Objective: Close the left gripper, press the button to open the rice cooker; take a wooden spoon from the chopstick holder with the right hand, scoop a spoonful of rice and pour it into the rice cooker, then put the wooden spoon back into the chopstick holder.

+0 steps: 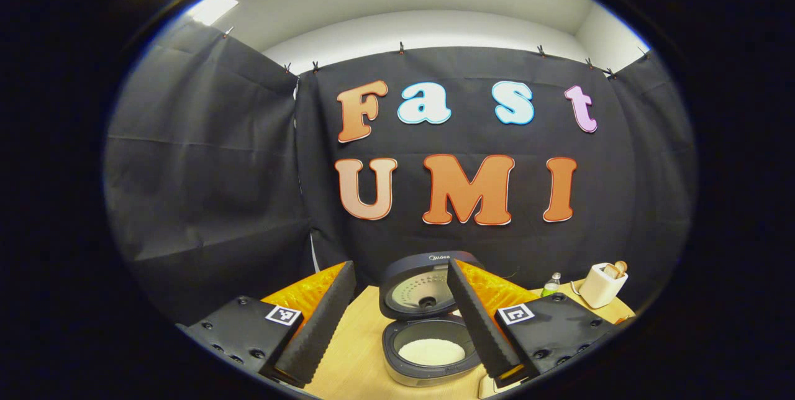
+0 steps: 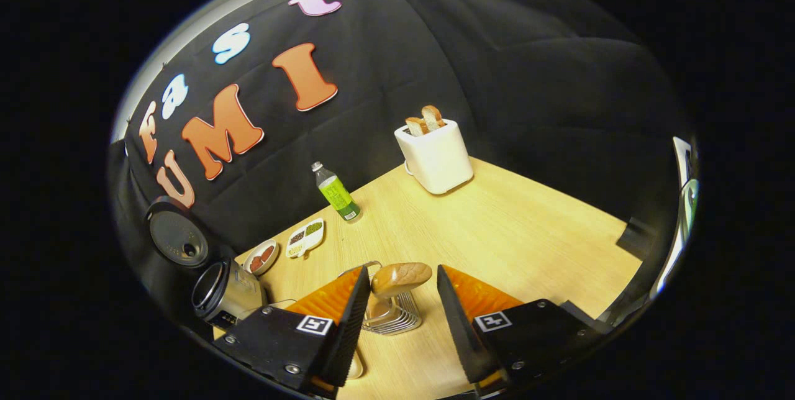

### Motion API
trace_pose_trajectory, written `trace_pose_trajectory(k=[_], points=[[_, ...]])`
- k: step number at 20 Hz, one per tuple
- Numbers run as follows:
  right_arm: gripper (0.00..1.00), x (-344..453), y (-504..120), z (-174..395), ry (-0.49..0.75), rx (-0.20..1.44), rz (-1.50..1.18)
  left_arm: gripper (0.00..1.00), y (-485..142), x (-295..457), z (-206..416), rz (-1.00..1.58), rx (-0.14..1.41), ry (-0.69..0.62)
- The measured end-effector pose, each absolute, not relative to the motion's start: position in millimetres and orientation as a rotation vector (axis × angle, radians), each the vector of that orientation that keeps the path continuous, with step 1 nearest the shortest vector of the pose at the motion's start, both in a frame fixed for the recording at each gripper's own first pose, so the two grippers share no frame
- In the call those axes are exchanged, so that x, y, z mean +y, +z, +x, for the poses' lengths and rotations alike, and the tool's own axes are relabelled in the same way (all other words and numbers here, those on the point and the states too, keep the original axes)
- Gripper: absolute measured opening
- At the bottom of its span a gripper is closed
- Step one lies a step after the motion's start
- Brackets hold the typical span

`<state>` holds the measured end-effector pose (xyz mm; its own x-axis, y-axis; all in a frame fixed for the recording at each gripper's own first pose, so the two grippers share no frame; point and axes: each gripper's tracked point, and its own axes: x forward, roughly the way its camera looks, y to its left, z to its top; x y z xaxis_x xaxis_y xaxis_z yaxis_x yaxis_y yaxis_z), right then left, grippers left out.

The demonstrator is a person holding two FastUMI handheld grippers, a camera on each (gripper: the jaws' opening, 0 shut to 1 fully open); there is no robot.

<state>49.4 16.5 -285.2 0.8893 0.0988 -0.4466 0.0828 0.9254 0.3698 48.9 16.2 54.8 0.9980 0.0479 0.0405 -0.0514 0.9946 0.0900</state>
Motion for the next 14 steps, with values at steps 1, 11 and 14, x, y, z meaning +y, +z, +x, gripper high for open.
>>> trace_pose_trajectory(k=[1,11,14], points=[[0.65,19,-286,50,0.010,0.491,0.420,0.99,54,16,50,0.103,-0.041,0.049],[0.34,42,-274,73,0.049,0.540,0.516,0.99,43,23,48,0.099,-0.018,0.078],[0.22,56,-269,80,0.082,0.541,0.474,0.99,44,31,45,0.103,-0.020,0.103]])
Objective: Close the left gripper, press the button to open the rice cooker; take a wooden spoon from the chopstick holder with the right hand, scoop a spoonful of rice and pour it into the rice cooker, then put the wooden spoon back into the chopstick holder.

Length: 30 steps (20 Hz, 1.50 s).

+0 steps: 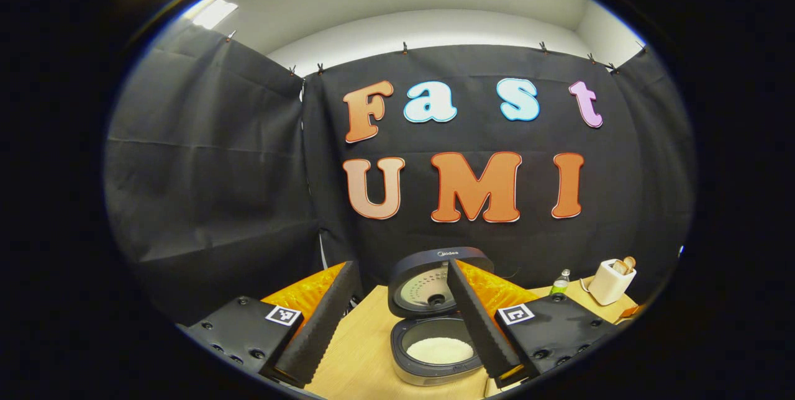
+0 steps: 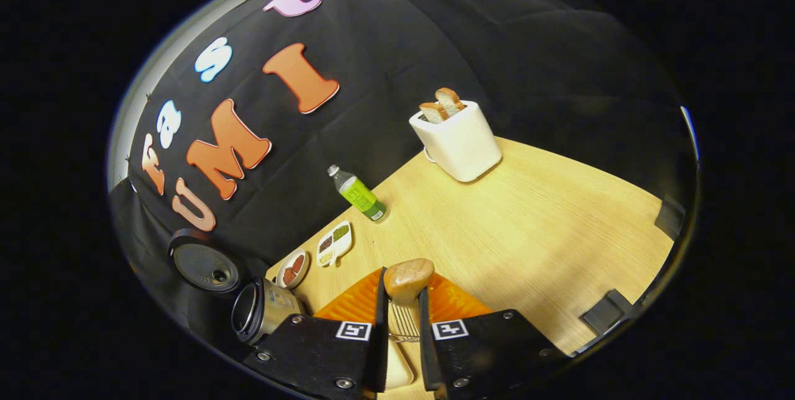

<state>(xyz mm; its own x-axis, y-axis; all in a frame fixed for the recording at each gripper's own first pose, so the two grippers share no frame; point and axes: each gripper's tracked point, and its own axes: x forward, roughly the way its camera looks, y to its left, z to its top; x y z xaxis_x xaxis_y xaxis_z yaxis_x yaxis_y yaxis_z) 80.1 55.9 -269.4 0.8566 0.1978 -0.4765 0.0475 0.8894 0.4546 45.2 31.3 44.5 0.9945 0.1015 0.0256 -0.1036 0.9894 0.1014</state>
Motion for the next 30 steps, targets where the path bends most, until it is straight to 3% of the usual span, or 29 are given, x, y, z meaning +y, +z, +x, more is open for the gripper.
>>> trace_pose_trajectory(k=[9,11,19,23,30], points=[[0.17,66,-209,78,0.136,0.465,0.333,0.97,51,41,35,0.061,-0.034,0.136],[0.12,69,-191,76,0.145,0.441,0.315,0.97,50,45,33,0.048,-0.033,0.138],[0.11,134,-138,36,0.282,0.404,0.330,0.97,47,81,25,0.014,-0.027,0.154],[0.11,172,-149,15,0.337,0.428,0.314,0.97,47,101,25,0.009,-0.024,0.144],[0.11,206,-209,-1,0.304,0.473,0.183,0.98,50,137,35,0.073,-0.012,0.111]])
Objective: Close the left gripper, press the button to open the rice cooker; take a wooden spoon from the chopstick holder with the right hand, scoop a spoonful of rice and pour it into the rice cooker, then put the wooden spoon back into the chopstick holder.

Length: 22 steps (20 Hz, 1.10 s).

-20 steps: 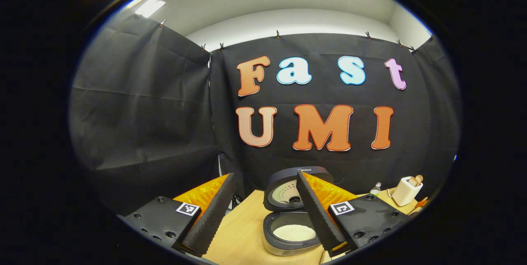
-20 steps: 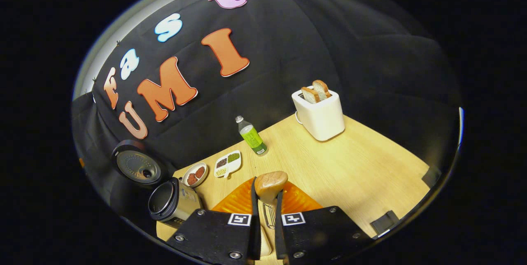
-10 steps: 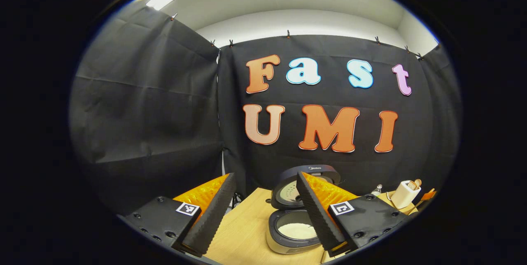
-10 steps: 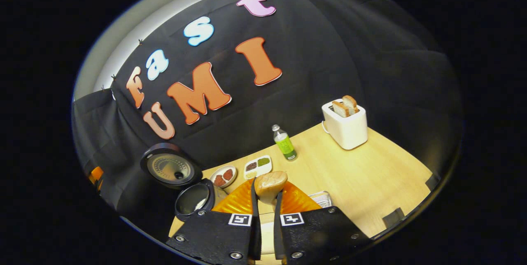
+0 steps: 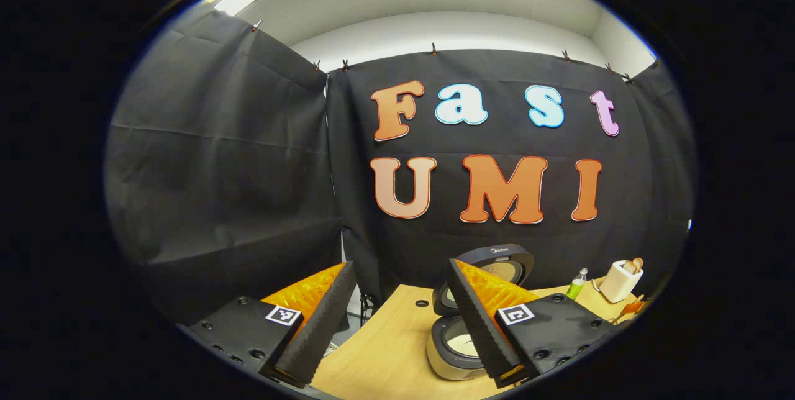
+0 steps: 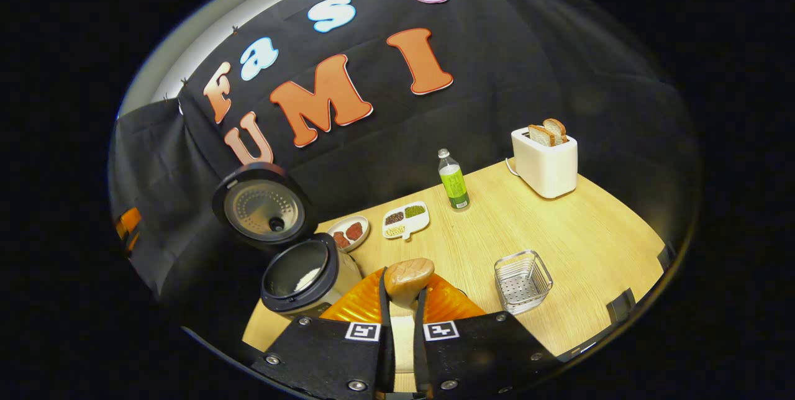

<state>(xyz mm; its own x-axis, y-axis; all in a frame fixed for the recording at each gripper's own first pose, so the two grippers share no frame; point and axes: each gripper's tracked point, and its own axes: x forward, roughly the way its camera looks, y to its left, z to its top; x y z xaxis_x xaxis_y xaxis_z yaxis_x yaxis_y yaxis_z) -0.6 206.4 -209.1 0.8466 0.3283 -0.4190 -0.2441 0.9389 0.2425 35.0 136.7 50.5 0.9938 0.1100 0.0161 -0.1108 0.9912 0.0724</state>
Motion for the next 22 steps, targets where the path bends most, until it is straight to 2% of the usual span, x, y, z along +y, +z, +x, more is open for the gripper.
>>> trace_pose_trajectory(k=[6,8,11,13,14,19,22], points=[[0.11,207,-252,-17,0.210,0.469,-0.062,0.99,43,148,51,0.085,0.008,0.041],[0.11,211,-261,-23,0.205,0.477,-0.089,0.97,36,147,53,0.073,0.025,0.018],[0.11,219,-265,-27,0.189,0.482,-0.087,1.00,23,154,57,0.065,0.052,0.002],[0.11,230,-271,-31,0.194,0.509,-0.047,0.97,18,157,59,0.056,0.059,-0.005],[0.11,237,-274,-34,0.199,0.523,-0.012,0.99,17,160,62,0.053,0.062,-0.005],[0.11,268,-283,-44,0.230,0.576,0.210,0.97,12,173,66,0.032,0.074,0.001],[0.12,257,-285,-37,0.213,0.590,0.356,0.97,6,172,69,0.018,0.088,-0.004]])
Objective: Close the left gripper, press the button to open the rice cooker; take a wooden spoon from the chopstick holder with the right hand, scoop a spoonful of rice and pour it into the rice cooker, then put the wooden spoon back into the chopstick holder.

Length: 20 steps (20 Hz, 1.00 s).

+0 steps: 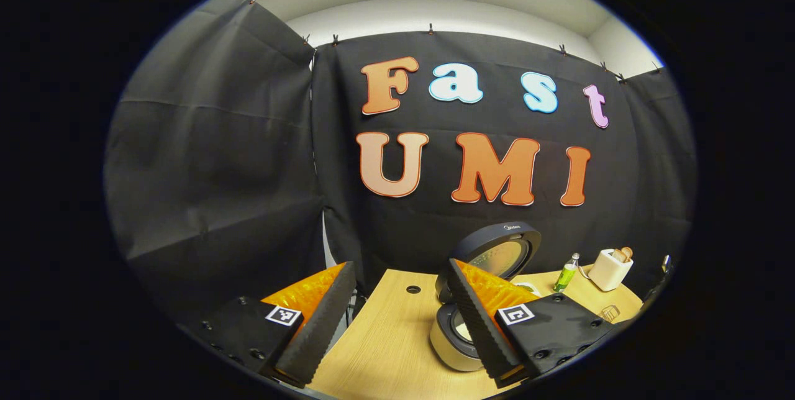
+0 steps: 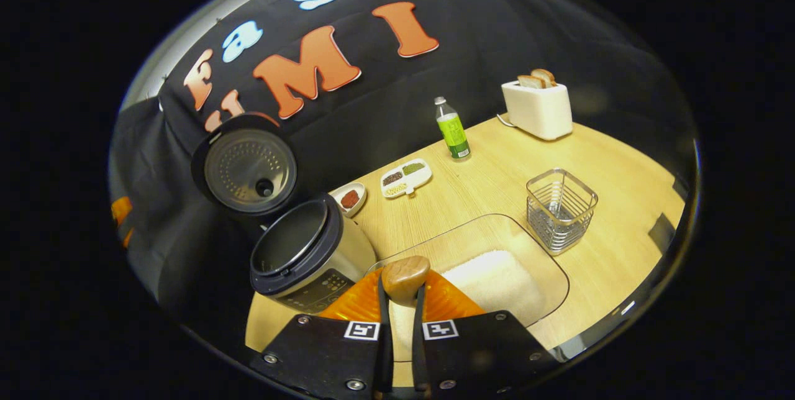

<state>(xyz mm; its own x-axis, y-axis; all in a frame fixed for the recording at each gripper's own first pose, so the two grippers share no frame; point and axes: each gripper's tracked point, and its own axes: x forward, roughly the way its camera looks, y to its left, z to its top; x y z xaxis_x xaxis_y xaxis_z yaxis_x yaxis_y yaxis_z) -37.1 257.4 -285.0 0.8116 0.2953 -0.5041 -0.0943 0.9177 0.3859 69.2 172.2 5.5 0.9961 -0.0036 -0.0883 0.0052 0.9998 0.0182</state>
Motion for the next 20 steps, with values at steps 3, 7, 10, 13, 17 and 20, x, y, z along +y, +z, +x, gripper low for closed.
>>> trace_pose_trajectory(k=[3,7,10,13,17,20], points=[[0.11,236,-291,-29,0.159,0.619,0.554,0.97,3,170,71,0.013,0.096,-0.014],[0.11,213,-298,-26,0.098,0.637,0.820,0.97,6,170,74,-0.011,0.086,-0.009],[0.11,202,-292,-23,0.082,0.619,0.956,0.97,8,170,77,-0.015,0.082,-0.007],[0.11,192,-280,-21,0.083,0.590,1.055,0.97,11,169,78,-0.017,0.075,-0.007],[0.11,184,-269,-20,0.091,0.567,1.122,0.97,14,168,78,-0.018,0.070,-0.008],[0.11,190,-253,-17,0.106,0.570,1.173,0.97,16,168,77,-0.009,0.064,-0.009]])
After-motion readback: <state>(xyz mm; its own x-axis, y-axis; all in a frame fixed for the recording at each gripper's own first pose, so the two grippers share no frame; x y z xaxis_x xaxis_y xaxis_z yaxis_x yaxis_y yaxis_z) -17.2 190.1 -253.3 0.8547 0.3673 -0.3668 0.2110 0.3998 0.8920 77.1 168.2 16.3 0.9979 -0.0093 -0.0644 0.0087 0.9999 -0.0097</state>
